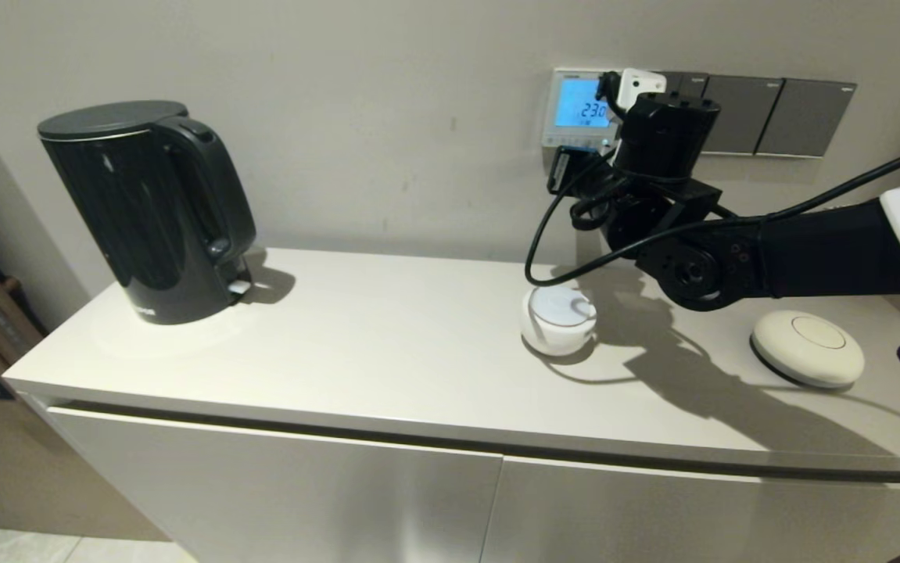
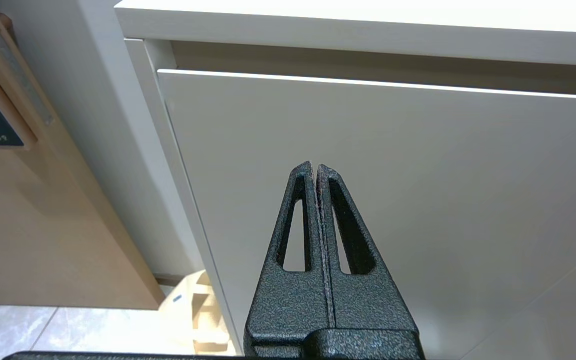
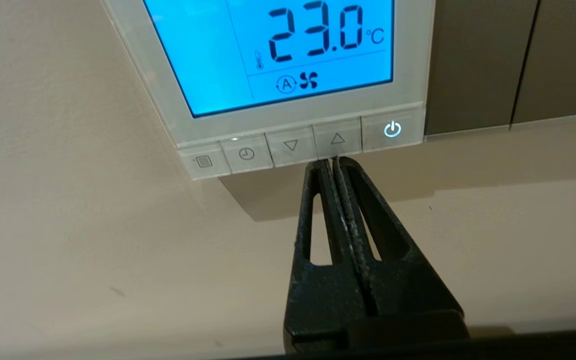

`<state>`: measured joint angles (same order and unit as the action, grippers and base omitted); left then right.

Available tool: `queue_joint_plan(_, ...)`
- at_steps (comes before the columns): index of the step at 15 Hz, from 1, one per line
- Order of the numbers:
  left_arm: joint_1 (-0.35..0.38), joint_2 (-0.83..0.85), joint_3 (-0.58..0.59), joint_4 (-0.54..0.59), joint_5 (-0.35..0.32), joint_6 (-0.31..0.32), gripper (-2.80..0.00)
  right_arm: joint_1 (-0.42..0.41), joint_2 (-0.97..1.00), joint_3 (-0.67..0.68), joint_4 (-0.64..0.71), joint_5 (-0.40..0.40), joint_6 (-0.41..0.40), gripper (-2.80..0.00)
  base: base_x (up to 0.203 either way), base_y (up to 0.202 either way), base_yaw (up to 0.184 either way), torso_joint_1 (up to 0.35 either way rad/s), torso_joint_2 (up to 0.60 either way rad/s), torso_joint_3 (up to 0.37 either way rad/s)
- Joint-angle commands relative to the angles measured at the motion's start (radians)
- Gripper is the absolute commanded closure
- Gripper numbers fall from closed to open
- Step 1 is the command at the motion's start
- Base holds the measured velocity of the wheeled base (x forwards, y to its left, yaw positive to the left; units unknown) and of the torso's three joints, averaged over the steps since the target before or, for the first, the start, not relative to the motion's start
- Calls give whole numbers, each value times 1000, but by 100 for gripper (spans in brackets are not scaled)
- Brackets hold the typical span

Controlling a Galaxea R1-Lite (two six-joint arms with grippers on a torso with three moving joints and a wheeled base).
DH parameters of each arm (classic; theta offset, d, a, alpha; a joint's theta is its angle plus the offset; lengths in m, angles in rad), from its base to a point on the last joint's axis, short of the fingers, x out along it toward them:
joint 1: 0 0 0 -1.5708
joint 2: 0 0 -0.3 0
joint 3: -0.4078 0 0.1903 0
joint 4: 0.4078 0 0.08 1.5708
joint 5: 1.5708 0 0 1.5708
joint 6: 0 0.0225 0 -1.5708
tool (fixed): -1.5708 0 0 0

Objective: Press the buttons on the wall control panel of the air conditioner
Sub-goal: Press the temperature increase button

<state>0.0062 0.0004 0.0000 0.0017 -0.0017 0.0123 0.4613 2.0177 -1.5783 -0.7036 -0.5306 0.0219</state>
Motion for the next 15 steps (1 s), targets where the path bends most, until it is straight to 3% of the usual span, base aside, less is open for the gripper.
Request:
queue_joint_plan(1, 1, 0, 0, 0, 0, 0, 0, -1, -1, -3, 1, -3, 0, 0, 0, 0, 0, 0, 0, 0)
queue_joint_plan(15, 1, 0, 0, 0, 0, 0, 0, 27, -37, 74, -10, -5, -10, 0, 0, 0, 0, 0, 0, 0)
